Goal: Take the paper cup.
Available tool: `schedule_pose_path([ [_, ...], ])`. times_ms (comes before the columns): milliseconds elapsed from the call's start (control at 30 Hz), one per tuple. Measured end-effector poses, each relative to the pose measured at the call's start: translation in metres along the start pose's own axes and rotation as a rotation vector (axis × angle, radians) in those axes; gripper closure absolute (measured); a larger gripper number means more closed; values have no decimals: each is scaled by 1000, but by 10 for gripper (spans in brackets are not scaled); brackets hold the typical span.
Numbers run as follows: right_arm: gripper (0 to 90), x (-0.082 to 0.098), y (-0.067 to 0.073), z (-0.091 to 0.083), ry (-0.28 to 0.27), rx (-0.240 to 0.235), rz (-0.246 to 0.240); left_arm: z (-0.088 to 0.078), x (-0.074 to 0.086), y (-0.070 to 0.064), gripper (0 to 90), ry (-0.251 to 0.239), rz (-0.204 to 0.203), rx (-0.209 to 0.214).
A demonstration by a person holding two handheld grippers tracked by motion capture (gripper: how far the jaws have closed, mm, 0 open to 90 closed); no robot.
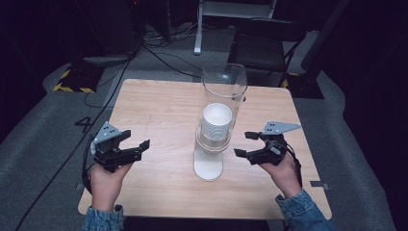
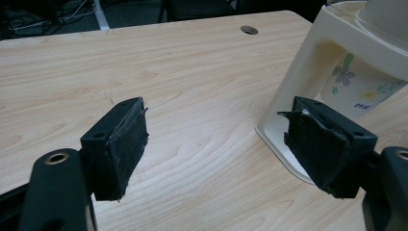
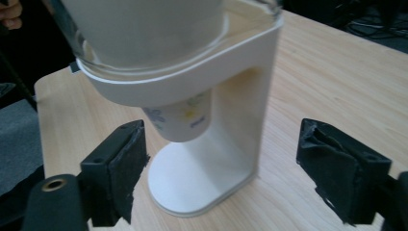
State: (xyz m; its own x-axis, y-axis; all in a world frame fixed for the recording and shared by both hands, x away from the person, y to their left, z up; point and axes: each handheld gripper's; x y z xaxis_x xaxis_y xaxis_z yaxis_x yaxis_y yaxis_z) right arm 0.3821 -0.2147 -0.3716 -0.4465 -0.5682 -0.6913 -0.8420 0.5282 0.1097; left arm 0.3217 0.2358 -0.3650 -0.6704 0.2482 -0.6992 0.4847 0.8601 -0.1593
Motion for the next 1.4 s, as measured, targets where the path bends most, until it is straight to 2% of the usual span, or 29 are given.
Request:
schedule_pose_path([
  [100, 147, -4, 8, 13, -4, -27, -31, 0, 2, 1, 226, 2, -6, 7],
  [200, 144, -5, 12, 19, 2, -24, -40, 0, 3, 0, 226, 2, -9, 8],
  [233, 124, -6, 15, 26, 9, -27, -48, 0, 3, 0, 226, 2, -9, 8],
  [433, 99, -7, 19, 42, 11, -51, -54, -1, 3, -3, 226, 6, 4, 5],
  [600, 99, -11, 22, 55, 2, -49, -71, 0, 3, -4, 226, 8, 3, 9],
  [833, 102, -16, 29, 66, -61, 7, -111, 1, 4, -2, 225, 17, 4, 15],
  [1000, 104, -16, 30, 72, -95, 26, -103, 2, 4, -2, 225, 19, 3, 21],
  [1200, 153, -13, 27, 79, -131, 20, -80, 2, 4, -2, 226, 24, 5, 25],
  [1267, 164, -13, 29, 82, -121, 27, -83, 3, 4, -2, 226, 27, 5, 25],
  [1333, 250, -13, 30, 84, -125, 27, -93, 4, 4, -2, 226, 31, 4, 32],
  [1400, 277, -13, 31, 84, -126, 39, -96, 4, 4, -2, 225, 31, 6, 32],
])
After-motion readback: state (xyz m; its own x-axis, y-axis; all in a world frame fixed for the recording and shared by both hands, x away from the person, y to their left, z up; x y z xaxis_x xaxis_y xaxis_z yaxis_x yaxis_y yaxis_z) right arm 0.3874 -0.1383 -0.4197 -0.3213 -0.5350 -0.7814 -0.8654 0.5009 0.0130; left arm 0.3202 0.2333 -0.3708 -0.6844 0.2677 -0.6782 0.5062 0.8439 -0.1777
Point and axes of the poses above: each handheld gripper's, and its own axes: z roughly forward along the jaws, x roughly out of its underside, y roughly to its left, and after that the axes turned 15 degrees about y, right-handed
